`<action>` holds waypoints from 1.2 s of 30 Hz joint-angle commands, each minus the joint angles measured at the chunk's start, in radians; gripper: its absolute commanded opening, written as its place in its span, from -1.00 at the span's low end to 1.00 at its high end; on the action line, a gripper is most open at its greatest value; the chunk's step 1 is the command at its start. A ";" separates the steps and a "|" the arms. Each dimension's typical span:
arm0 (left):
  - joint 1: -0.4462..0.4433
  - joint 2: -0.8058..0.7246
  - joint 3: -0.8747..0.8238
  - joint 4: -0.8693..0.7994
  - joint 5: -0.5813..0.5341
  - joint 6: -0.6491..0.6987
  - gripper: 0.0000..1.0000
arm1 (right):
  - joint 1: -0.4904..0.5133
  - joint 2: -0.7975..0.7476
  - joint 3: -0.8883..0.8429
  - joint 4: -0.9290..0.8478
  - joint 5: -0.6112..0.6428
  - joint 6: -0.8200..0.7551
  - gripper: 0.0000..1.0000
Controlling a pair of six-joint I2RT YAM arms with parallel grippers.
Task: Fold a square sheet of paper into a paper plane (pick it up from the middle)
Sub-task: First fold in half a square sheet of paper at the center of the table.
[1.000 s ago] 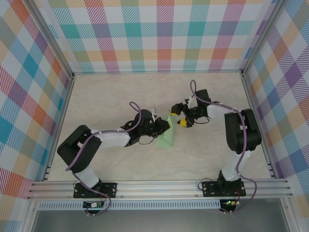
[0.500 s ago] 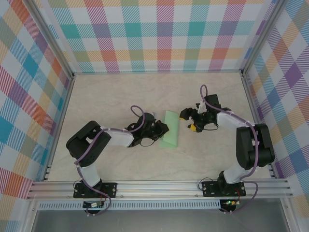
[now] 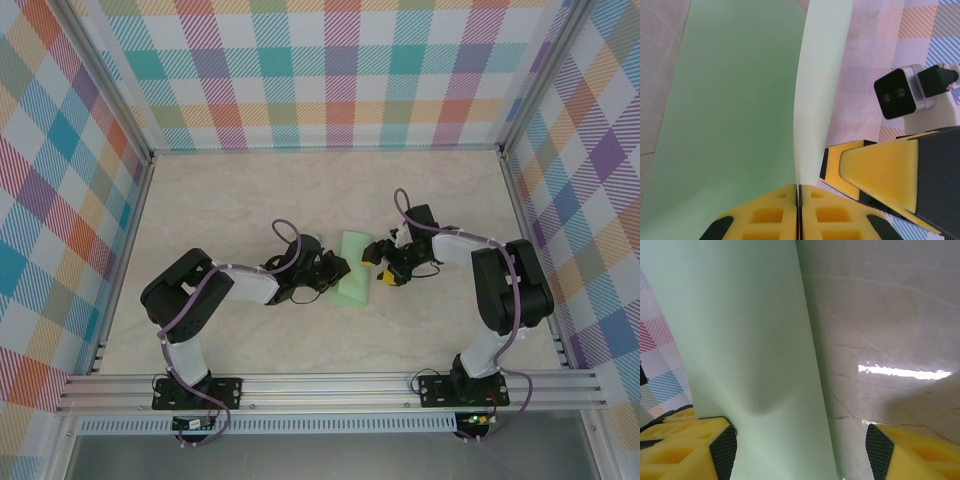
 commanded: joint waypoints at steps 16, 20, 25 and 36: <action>-0.010 -0.155 0.042 -0.367 -0.139 0.146 0.11 | 0.027 0.092 0.073 -0.063 0.089 -0.028 0.19; -0.007 -0.201 0.040 -0.444 -0.202 0.156 0.23 | 0.051 0.107 0.108 -0.131 0.135 -0.059 0.28; -0.008 -0.239 0.041 -0.498 -0.253 0.162 0.25 | 0.090 0.145 0.169 -0.234 0.223 -0.089 0.35; 0.029 -0.336 0.011 -0.598 -0.349 0.152 0.32 | 0.129 0.204 0.256 -0.371 0.336 -0.119 0.41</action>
